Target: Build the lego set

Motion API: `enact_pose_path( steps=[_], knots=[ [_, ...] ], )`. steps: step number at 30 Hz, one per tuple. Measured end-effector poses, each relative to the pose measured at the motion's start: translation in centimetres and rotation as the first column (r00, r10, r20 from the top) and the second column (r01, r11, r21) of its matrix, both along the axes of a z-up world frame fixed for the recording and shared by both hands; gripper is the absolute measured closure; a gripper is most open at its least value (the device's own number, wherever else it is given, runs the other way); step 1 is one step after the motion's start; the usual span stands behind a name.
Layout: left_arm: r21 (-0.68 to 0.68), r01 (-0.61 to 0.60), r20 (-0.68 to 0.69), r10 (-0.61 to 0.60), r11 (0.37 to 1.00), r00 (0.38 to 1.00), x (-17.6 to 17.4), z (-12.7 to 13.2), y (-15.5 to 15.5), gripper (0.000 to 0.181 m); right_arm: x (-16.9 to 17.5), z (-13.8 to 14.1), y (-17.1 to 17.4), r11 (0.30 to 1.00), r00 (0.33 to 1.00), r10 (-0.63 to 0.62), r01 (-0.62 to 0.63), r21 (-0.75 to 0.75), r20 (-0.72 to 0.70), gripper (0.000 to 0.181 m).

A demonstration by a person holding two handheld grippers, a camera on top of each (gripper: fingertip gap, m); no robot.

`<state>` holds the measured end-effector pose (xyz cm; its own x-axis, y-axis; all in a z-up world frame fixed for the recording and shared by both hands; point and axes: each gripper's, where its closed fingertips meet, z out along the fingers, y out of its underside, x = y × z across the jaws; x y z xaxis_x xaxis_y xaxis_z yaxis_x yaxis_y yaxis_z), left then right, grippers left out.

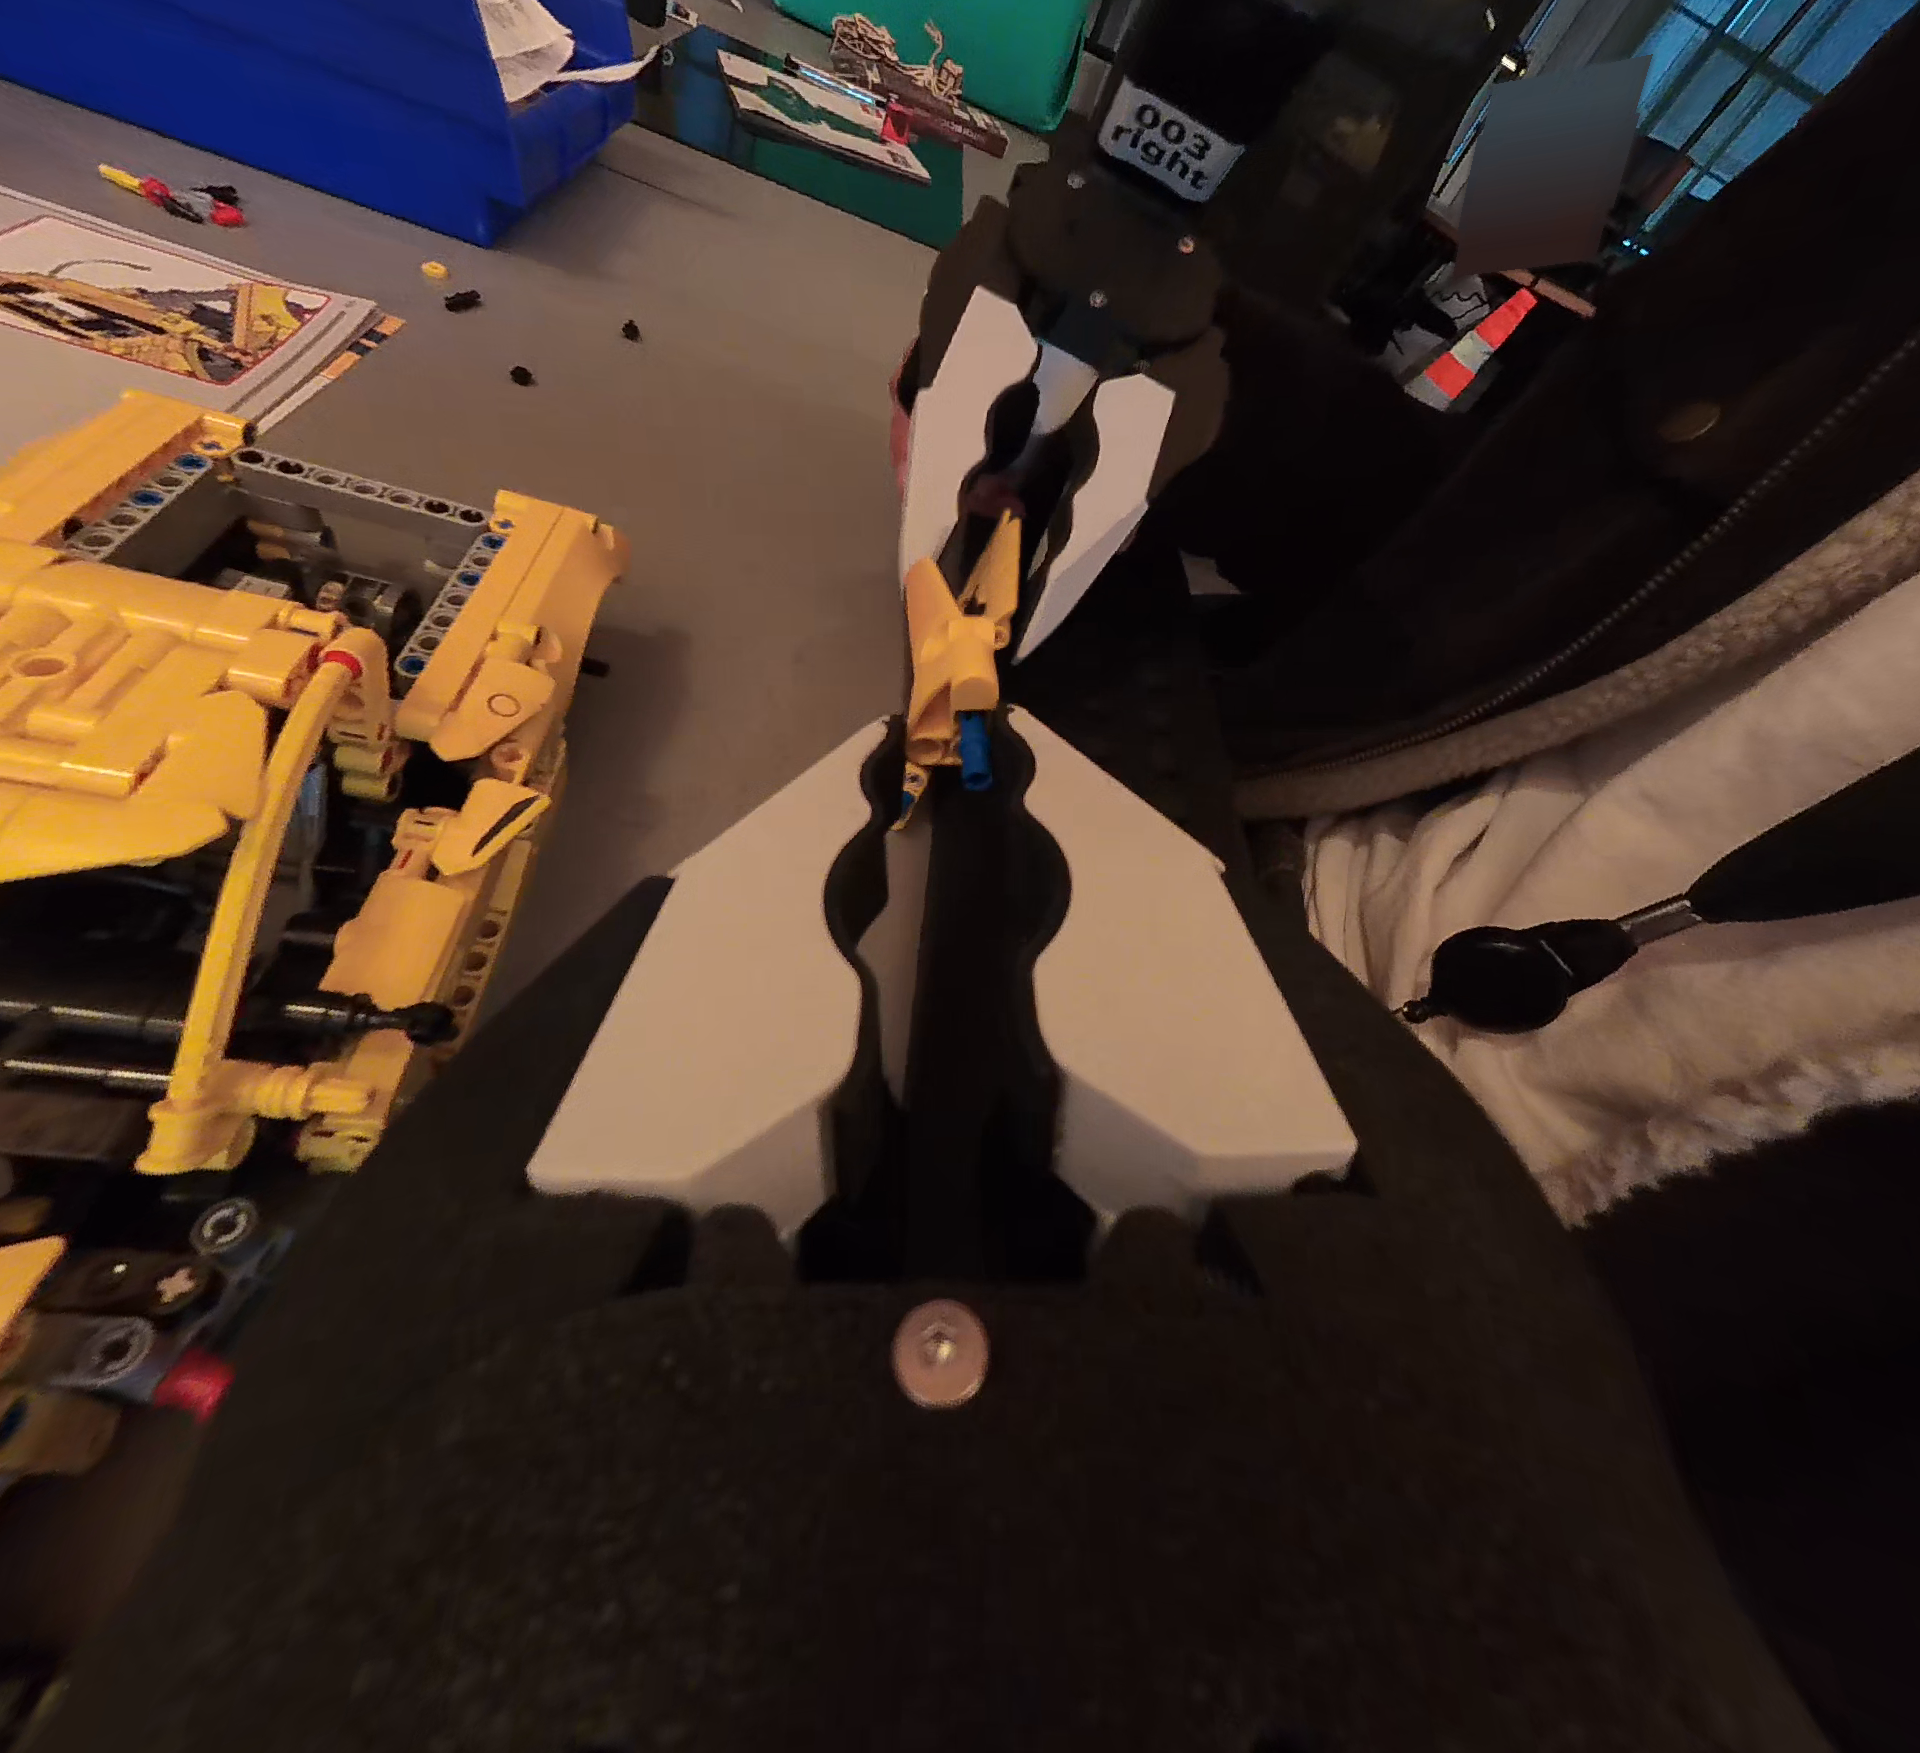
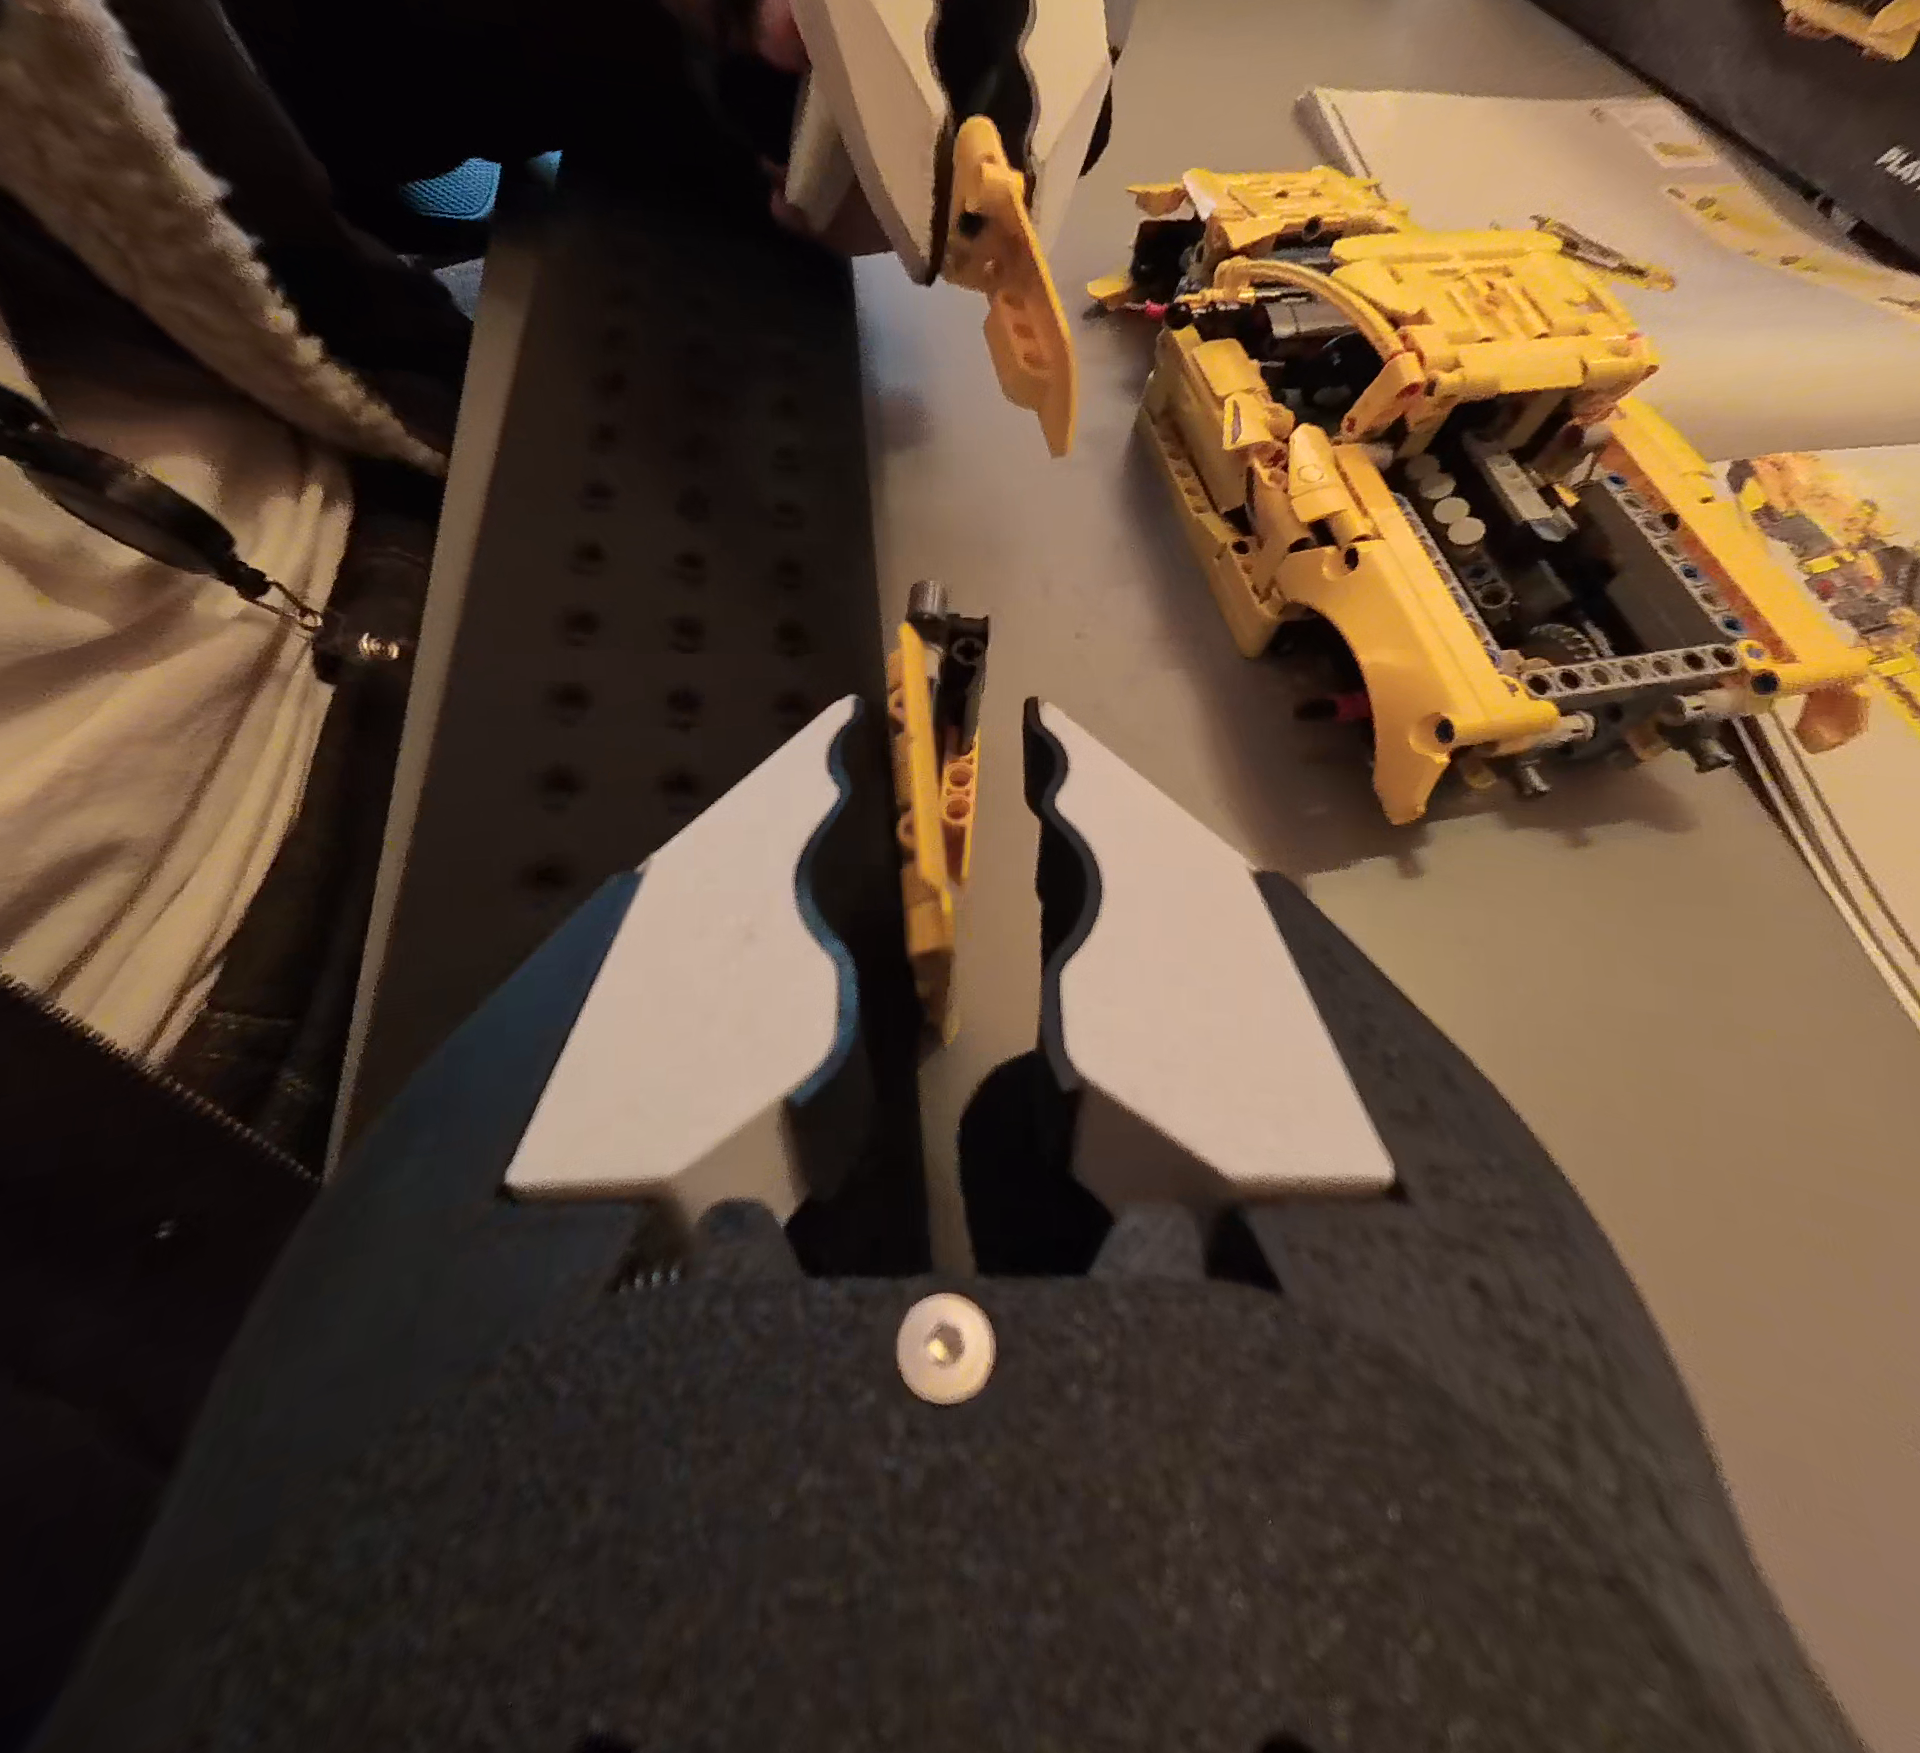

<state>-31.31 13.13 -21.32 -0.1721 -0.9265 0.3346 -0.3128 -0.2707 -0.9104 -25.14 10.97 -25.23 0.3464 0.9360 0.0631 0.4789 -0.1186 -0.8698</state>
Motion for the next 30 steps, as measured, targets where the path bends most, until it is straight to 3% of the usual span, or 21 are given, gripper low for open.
enact_pose_path(
  steps=[5, 7, 10, 13, 17, 20, 23, 30],
  knots=[
    [-0.015, -0.007, -0.023, 0.007, 1.000, 1.000, 0.1, -0.4, 0.2, 0.166, -1.7, -1.0, 1.1, 0.997, 0.999, 0.036, -0.038, -0.069, -0.018, 0.147],
    [-0.018, -0.017, -0.032, 0.016, 1.000, 0.999, 0.1, -0.6, 0.4, 0.166, -2.0, -1.9, 1.4, 0.990, 0.999, 0.038, -0.038, -0.136, 0.000, 0.164],
    [-0.033, -0.034, -0.044, 0.032, 0.999, 0.999, 0.1, -0.7, 0.8, 0.166, -1.7, -1.8, 1.9, 0.988, 1.000, 0.008, -0.010, -0.154, -0.011, 0.165],
    [-0.071, -0.023, -0.061, 0.019, 0.997, 0.998, 0.2, -0.9, 0.9, 0.166, -2.0, 0.8, 1.8, 0.968, 0.983, 0.019, -0.064, -0.241, -0.183, 0.165],
    [-0.218, 0.017, 0.008, -0.015, 0.976, 1.000, 0.5, 0.6, 0.9, 0.166, -3.1, 3.4, 2.1, 0.852, 0.933, 0.037, -0.217, -0.477, -0.358, 0.166],
    [-0.332, 0.008, 0.055, 0.010, 0.943, 0.998, 0.3, 1.4, 1.7, 0.166, -4.3, 3.1, 2.1, 0.811, 0.943, 0.109, -0.267, -0.521, -0.314, 0.166],
    [-0.406, -0.015, 0.128, 0.073, 0.914, 0.989, -0.3, 2.6, 3.1, 0.166, -5.2, 3.7, 2.3, 0.793, 0.943, 0.106, -0.272, -0.545, -0.316, 0.166],
    [-0.493, 0.002, 0.157, 0.086, 0.870, 0.984, -0.4, 3.0, 3.4, 0.166, -5.7, 4.2, 3.0, 0.829, 0.957, 0.066, -0.209, -0.519, -0.281, 0.166]
  ],
)
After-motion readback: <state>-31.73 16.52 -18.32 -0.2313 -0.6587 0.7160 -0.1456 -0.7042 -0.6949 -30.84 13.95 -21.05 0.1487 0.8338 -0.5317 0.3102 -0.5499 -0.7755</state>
